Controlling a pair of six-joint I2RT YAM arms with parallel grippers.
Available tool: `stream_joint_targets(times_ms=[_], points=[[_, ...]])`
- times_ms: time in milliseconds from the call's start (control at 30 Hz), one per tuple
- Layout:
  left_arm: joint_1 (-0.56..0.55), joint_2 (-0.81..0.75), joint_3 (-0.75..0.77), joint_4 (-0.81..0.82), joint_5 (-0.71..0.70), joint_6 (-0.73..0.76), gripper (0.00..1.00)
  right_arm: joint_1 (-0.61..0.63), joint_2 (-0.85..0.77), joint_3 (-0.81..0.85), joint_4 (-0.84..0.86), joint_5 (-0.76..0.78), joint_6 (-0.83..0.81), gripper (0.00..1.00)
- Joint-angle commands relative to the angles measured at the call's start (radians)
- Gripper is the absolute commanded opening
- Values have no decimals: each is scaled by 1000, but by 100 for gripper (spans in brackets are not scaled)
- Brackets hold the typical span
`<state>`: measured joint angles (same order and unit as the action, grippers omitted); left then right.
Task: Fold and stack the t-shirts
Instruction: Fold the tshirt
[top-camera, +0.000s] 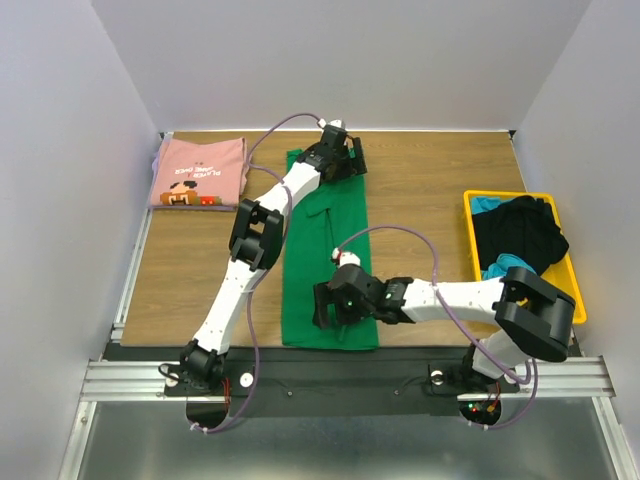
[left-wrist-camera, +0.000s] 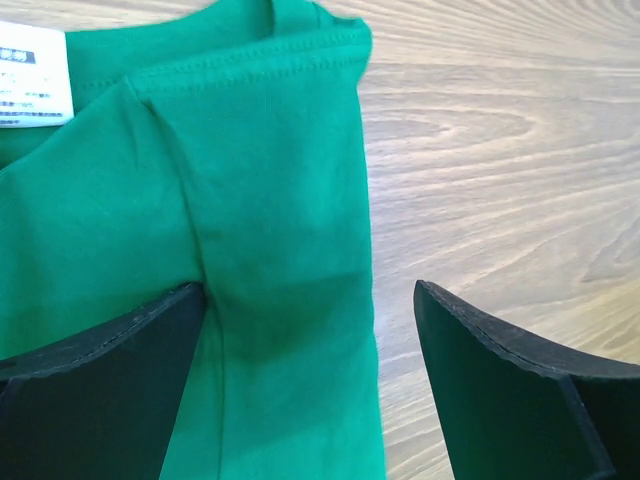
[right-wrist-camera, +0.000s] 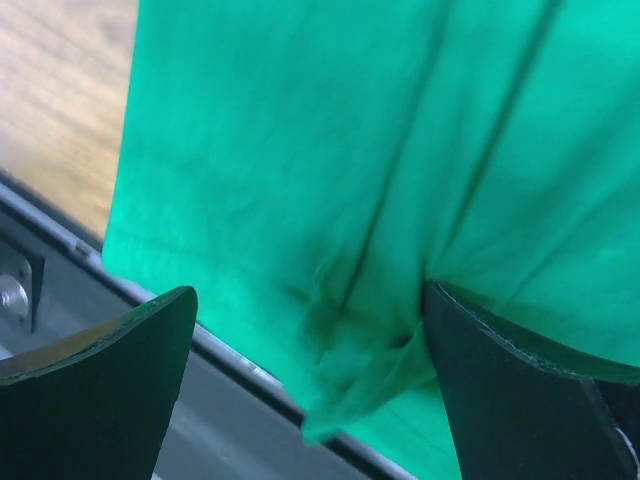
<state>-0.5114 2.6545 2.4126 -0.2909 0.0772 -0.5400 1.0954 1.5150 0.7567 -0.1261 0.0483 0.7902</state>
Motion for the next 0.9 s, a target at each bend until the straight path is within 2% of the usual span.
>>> stream_joint_targets(times_ms=[0, 133, 267, 433, 533, 667, 767, 800, 867], points=[[7, -27, -26, 27, -62, -46, 99, 57, 31, 29, -119, -79, 12, 100], [10, -27, 5, 27, -70, -81, 99, 64, -13, 47, -119, -67, 4, 100], [11, -54, 9, 21, -160, -113, 99, 90, -91, 67, -119, -79, -29, 100], [11, -125, 3, 27, -169, -115, 99, 142, -173, 67, -74, -209, -86, 100], [11, -177, -15, 29, -145, -103, 99, 159, -210, 56, -58, -234, -83, 100], [8, -275, -90, 26, -97, -66, 99, 159, -301, 21, -72, -122, -37, 100], [5, -387, -173, 1, -102, -31, 99, 161, -377, -5, -145, 37, 58, 100], [2, -451, -199, -4, -105, -20, 99, 158, -409, -11, -202, 129, 76, 100], [-2, -564, -289, -30, -126, 0, 99, 156, -426, -19, -236, 190, 105, 100]])
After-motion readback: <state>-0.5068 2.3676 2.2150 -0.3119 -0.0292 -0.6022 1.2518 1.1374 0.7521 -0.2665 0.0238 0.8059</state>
